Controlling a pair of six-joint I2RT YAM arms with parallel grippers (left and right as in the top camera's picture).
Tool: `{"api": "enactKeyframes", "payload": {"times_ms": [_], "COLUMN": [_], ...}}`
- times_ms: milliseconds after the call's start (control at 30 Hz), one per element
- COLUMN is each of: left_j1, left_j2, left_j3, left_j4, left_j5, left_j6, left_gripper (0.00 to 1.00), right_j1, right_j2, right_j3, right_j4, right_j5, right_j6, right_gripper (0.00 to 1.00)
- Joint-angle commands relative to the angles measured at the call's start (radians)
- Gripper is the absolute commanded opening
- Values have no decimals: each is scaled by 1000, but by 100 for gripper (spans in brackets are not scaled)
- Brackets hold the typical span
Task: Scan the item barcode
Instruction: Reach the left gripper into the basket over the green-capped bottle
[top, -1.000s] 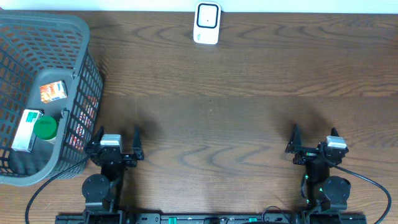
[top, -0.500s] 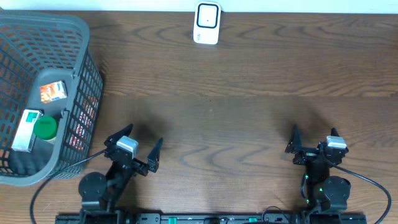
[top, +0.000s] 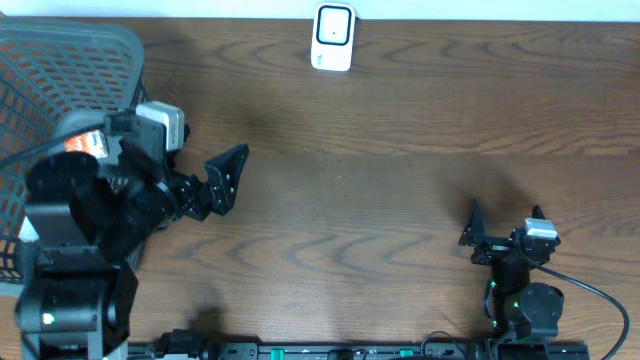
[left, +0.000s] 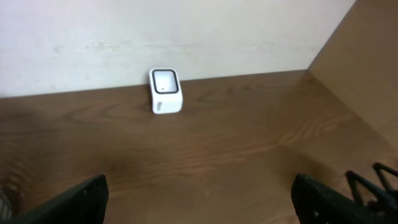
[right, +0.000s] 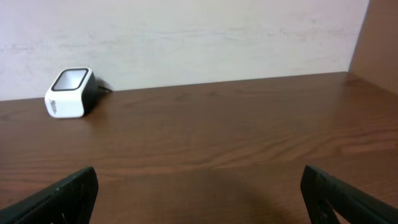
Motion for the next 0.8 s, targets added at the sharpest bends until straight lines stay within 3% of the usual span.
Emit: {"api": "enactKeyframes", "payload": {"times_ms": [0,167,267,467,533,767], "left_j1": [4,26,99,373,463,642], "left_j2": [39,73,142,320,383,569], "left_j3": [63,179,304,413,412,369], "left_j4": [-28,-72,-155,-325,-399,-454], "left_j5": [-10,-363,-477,-513,-513,-554], "left_j6": [-6,-163,-217,-456,-536,-576], "left_gripper": [92,93,92,92,86,83], "right_j1": [6,6,6,6,6,6], "right_j2": [-5,-5,-5,-5,-5,-5], "right_j3": [-1,-1,-1,-1,-1,-1], "right_j4": [-4,-4,-4,-4,-4,-4], "right_j5": [-1,-1,-1,-1,-1,-1], "right_j6": [-13,-13,-13,-13,-13,-13], "right_gripper": [99,99,99,99,99,99]}}
